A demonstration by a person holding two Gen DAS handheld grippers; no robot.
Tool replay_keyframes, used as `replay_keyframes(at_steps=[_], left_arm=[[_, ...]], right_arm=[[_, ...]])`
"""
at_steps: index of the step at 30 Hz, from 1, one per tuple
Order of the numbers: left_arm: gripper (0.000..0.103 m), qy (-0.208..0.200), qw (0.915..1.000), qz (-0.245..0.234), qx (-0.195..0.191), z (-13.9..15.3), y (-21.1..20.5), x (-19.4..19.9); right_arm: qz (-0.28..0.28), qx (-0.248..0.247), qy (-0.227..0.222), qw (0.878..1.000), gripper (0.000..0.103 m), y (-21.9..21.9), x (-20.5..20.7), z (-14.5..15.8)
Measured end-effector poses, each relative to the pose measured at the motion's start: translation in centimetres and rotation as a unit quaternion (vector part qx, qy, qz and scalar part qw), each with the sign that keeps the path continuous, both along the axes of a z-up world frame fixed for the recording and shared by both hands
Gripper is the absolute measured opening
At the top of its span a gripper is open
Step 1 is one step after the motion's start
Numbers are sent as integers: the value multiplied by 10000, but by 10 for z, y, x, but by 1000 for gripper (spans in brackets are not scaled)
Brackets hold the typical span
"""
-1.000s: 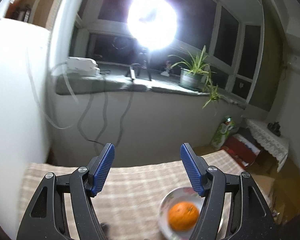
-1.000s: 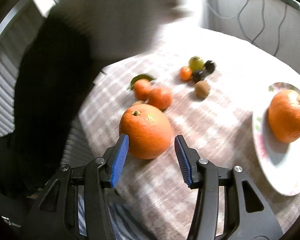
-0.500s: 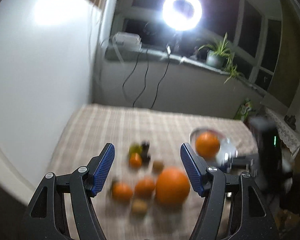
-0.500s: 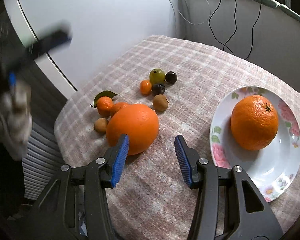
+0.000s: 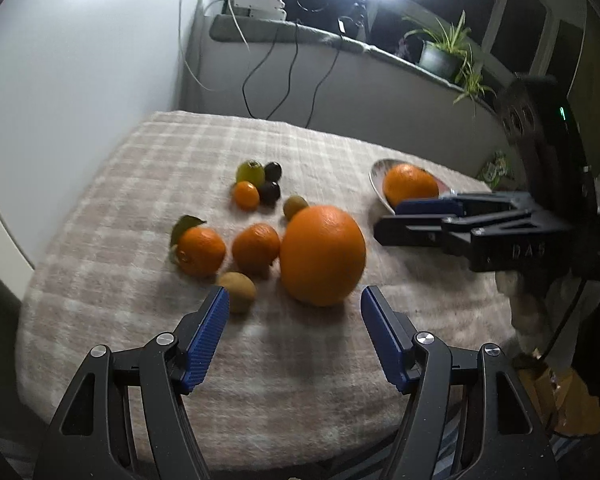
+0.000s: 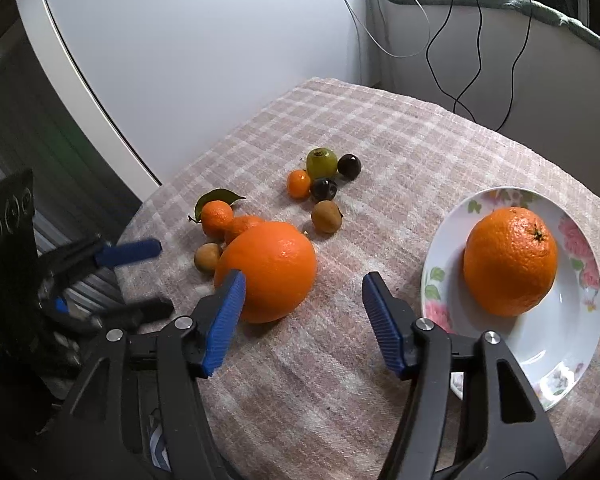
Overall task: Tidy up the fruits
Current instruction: 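Close the right gripper around the large orange and lift it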
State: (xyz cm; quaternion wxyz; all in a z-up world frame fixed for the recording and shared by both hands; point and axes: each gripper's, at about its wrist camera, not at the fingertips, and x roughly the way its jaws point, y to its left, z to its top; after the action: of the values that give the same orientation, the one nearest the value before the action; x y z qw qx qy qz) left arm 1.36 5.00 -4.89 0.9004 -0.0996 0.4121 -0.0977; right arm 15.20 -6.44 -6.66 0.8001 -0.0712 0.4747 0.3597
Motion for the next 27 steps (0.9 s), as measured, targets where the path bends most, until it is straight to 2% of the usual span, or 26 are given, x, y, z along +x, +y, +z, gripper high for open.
replay_keyframes(at_steps=[6, 11, 17, 27], left_arm=[[68, -30, 9999, -98, 42, 2, -12, 3], [68, -25, 9999, -31, -115, -1, -13, 8], [68, -22, 9999, 12, -134, -6, -19, 12], [65, -17, 10000, 3, -86, -9, -23, 20]], right_arm=[[21, 8, -14, 10000, 64, 1, -1, 3], [22, 71, -93, 9999, 64, 4, -2, 6], [-31, 309, 172, 9994, 64, 6, 6, 3], [46, 145, 272, 9995, 64, 15, 10, -5]])
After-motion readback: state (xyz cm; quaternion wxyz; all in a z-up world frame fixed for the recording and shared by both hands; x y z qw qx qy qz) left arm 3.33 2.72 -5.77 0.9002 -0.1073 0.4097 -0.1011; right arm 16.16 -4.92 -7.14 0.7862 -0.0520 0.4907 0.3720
